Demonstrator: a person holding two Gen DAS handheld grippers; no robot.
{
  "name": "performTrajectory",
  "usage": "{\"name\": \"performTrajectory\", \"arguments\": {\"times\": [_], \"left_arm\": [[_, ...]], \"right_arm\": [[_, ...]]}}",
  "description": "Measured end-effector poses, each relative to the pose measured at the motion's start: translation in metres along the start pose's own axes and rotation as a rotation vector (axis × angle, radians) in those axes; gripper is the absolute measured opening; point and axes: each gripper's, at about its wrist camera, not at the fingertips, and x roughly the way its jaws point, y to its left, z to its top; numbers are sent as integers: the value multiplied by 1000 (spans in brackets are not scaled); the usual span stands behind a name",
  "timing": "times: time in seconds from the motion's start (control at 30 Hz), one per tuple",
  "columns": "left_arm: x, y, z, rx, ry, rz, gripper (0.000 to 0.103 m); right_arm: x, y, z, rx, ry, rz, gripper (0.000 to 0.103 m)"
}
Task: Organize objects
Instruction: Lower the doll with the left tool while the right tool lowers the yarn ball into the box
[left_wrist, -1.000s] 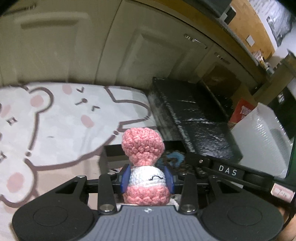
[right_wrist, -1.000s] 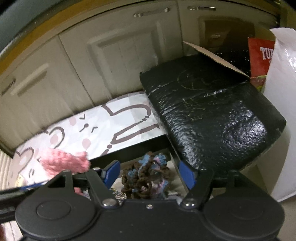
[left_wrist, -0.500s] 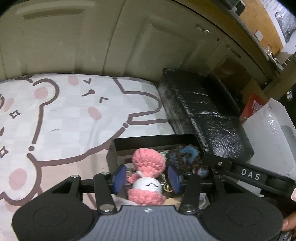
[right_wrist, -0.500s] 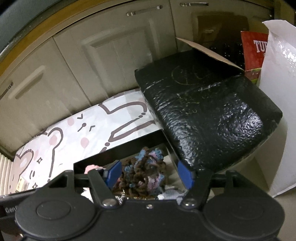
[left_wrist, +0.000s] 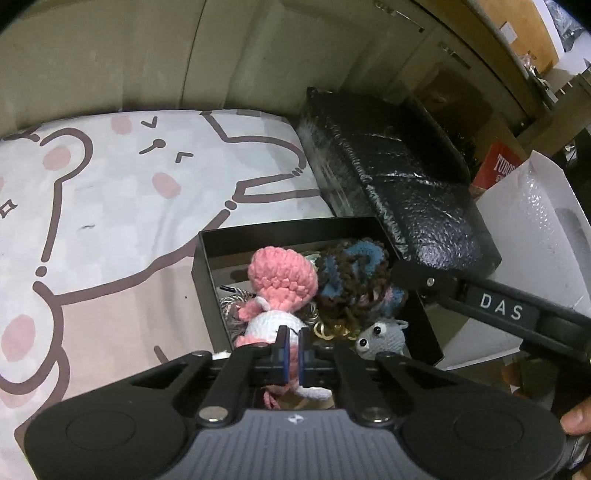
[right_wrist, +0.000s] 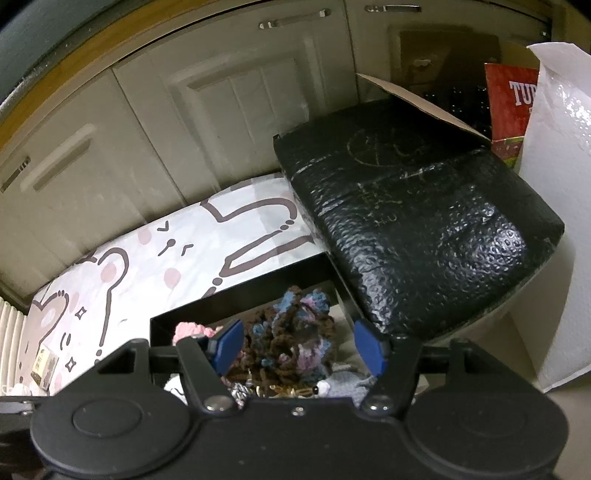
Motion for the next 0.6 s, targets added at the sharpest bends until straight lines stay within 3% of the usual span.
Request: {"name": "performTrajectory", "arguments": {"times": [0.23,0.4,0.6], "left_arm": [[18,-1,-3,17,42,-7,2],[32,-5,-8,60,76,29,2],[21,-6,-7,55,65,24,2]], "right_arm": [[3,0,0,-5,11,-5,67],[5,0,-1,-12,17,-6,66],[5,0,-1,-12,18,-10,66]]}}
